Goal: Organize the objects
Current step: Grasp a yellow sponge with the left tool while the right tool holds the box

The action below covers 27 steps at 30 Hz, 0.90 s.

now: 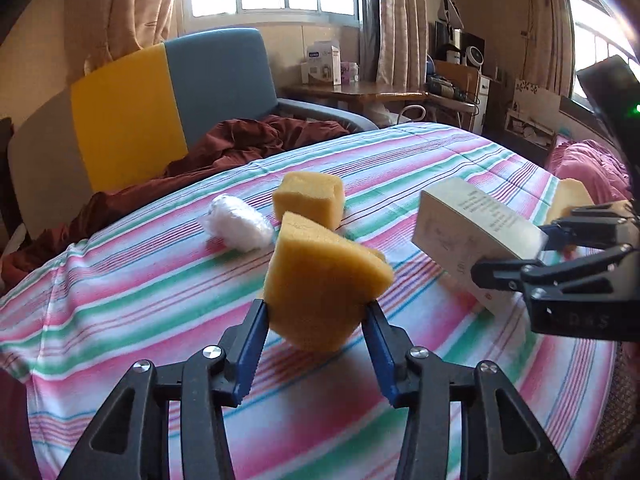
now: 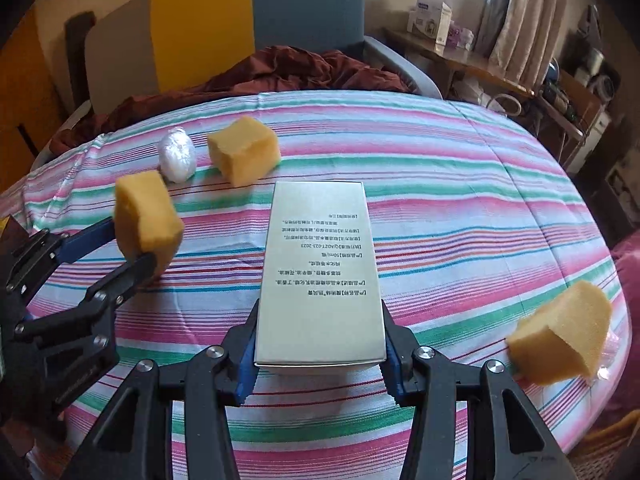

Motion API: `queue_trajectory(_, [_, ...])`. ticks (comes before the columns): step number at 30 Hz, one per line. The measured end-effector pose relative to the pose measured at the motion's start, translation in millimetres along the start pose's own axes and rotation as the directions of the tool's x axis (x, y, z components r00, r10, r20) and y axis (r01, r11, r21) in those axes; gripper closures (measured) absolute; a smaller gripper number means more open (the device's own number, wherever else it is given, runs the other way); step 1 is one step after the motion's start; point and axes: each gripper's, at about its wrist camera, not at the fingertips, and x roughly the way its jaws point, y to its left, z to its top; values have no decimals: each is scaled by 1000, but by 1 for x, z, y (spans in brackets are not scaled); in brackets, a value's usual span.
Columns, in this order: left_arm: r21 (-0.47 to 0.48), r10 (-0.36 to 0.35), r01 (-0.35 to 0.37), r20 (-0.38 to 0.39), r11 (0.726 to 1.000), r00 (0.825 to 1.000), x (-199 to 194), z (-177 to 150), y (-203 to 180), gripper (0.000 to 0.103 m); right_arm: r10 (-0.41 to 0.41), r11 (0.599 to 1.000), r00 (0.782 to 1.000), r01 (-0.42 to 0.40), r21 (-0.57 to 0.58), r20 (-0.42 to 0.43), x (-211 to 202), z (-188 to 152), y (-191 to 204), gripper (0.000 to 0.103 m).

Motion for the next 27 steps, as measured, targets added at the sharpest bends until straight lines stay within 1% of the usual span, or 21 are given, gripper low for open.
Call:
queue_trajectory(2, [-22,-6,6,3,1000,1000,-9,-8,4,57,10,1000,1000,-9,-24,18,-3,-1,8,53])
queue_trajectory(3, [-36,-7,7,6,999,1000,-13,-12,6,64,14,999,1000,-13,-35,25,-4,-2,11,53])
queue_trajectory(4, [-55,-13,13,5,998,1000,-17,-17,10,80,18,999,999,-16,-52,34,-6,-3,16,53])
queue_trajectory(8, [-135,-5,6,3,991,1000,-28,-29,25,80,23,993,997,-15,-114,70,-11,-6,34,53])
queue_trajectory(12, [-189,-21,24,14,982,1000,-37,-34,35,80,20,987,996,-5,-163,90,-14,-10,46,53])
queue_trajectory(14, [-203,-13,15,11,979,1000,-39,-33,37,74,23,986,996,-9,-167,82,-13,-11,48,53])
queue_trajectory(16, [-243,-9,9,-1,970,1000,-37,-32,42,55,18,987,997,-6,-164,74,-10,-12,47,53])
queue_trajectory(18, [-291,-28,22,-18,957,999,-31,-29,47,48,16,988,997,-5,-153,73,-10,-11,43,53])
queue_trajectory(19, [-313,-27,16,-30,950,999,-26,-27,49,45,17,989,997,-6,-146,74,-11,-10,42,53])
queue_trajectory(22, [-340,-18,-3,-59,940,998,-10,-16,50,42,15,993,997,-6,-120,74,-12,-9,37,53])
queue_trajectory(25, [-361,-4,-19,-62,932,998,4,3,53,39,25,996,998,-19,-91,65,-11,-7,32,53])
queue_trajectory(27, [-386,-9,-15,-61,922,998,13,16,55,39,27,997,997,-22,-73,66,-10,-5,28,53])
